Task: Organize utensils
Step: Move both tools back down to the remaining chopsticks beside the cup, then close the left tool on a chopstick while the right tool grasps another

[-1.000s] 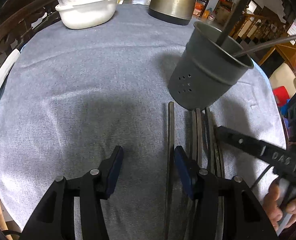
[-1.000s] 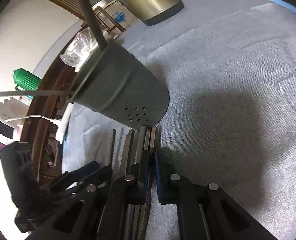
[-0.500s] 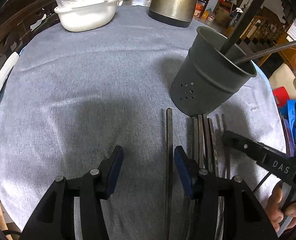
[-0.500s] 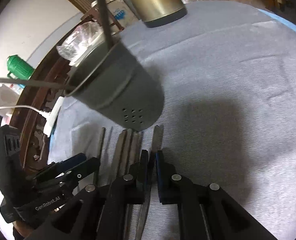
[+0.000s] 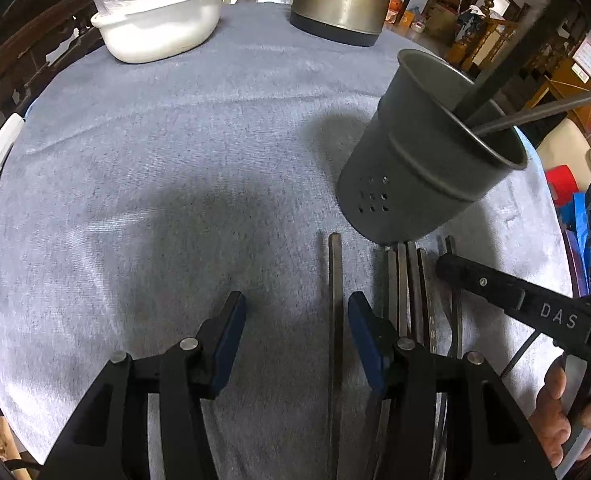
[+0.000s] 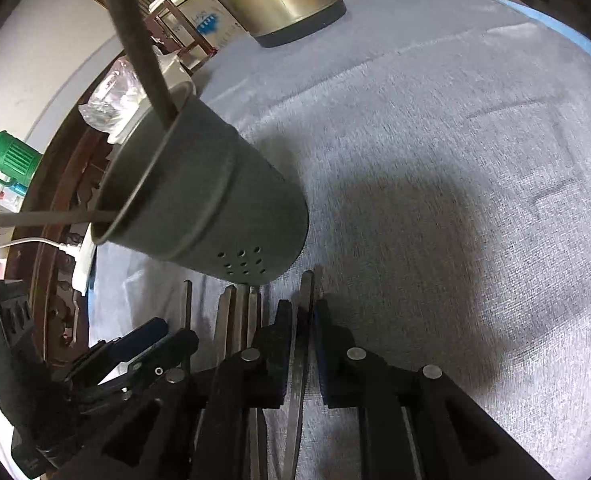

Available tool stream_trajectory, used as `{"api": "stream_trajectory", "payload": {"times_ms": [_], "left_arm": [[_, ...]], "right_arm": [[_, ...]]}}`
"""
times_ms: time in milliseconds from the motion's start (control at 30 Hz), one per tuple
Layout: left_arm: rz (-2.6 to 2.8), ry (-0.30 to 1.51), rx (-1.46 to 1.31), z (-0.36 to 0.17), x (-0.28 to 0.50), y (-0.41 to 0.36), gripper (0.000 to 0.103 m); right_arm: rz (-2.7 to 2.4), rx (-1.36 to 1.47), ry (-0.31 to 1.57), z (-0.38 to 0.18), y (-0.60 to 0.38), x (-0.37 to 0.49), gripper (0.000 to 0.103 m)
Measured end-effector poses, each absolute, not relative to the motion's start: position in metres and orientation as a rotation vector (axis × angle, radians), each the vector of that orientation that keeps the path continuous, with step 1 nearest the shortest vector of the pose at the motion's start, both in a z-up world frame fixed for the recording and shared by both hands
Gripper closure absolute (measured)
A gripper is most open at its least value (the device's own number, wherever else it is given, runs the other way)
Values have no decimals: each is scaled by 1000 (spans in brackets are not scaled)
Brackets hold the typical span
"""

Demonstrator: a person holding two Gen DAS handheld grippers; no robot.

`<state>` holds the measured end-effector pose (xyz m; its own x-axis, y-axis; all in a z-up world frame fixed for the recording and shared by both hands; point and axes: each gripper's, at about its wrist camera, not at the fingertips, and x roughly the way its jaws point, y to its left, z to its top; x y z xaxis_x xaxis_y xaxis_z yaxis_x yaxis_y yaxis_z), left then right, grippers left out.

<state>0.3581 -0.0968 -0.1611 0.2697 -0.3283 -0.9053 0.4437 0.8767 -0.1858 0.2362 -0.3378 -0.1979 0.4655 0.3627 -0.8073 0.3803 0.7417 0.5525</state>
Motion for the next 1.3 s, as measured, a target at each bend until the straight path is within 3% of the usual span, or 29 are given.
{"api": "stream_trajectory", "payload": {"times_ms": [167, 300, 433, 900, 1167, 1200, 1267, 1300], "left_arm": [[-524, 1191, 103, -160, 366, -100, 55], [-532, 1197, 94, -162, 372, -102, 87], [-536, 1189, 58, -159, 376, -97, 95], [-574, 1021, -18, -93, 351, -63, 96], [-538, 1216, -108, -123, 364, -60, 95], [-538, 1225, -108, -126, 366, -63, 93], [-532, 1235, -97, -133, 371, -68, 80], [-528, 1239, -87, -135, 373, -72, 68]], "right_arm": [[-3, 717, 1109, -196, -331, 240, 91], [-3, 683, 1102, -193, -328, 242, 94], [15, 713, 1057, -189, -337, 234, 94], [68, 697, 858, -134, -344, 206, 96], [66, 686, 860, -129, -338, 198, 96], [66, 686, 865, -131, -338, 197, 96], [60, 684, 881, -134, -338, 199, 96], [59, 688, 888, -136, -339, 200, 96]]}}
